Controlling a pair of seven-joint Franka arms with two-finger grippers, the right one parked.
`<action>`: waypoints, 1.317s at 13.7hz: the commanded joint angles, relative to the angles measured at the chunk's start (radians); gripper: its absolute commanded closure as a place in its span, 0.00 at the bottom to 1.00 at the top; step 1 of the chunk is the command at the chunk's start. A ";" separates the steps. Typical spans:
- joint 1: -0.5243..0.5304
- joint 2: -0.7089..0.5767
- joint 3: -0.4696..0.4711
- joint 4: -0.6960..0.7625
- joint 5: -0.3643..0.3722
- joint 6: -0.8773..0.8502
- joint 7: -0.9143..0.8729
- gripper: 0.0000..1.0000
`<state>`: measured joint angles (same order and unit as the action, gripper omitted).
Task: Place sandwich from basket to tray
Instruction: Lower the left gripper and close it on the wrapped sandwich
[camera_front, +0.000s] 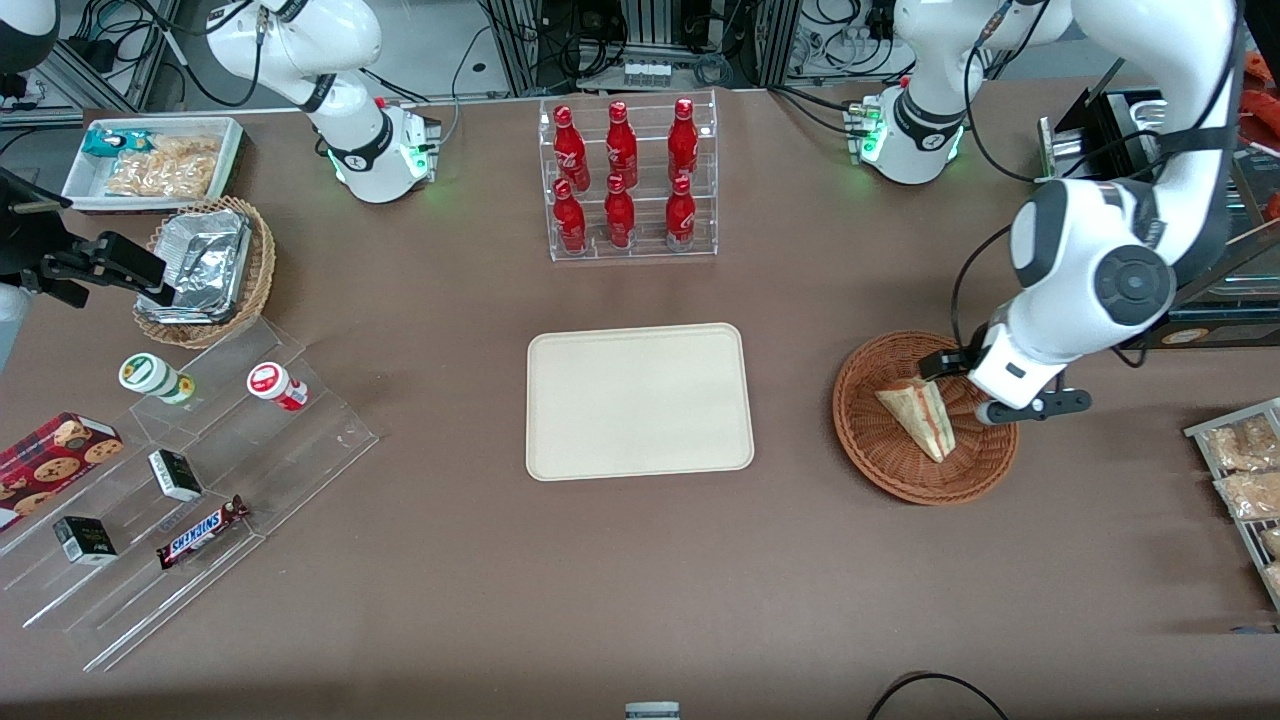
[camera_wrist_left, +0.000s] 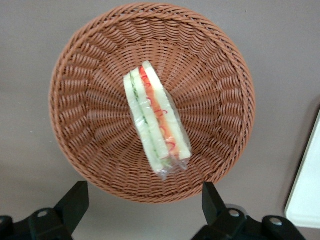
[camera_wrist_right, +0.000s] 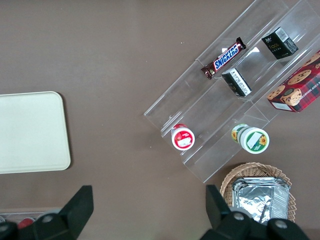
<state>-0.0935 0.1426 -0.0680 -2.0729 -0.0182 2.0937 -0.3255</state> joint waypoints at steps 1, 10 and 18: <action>-0.014 -0.002 0.002 -0.026 0.018 0.048 -0.125 0.00; -0.049 0.051 0.002 -0.135 0.017 0.324 -0.501 0.00; -0.046 0.121 0.008 -0.131 0.018 0.384 -0.487 0.00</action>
<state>-0.1363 0.2488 -0.0648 -2.2056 -0.0166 2.4575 -0.7970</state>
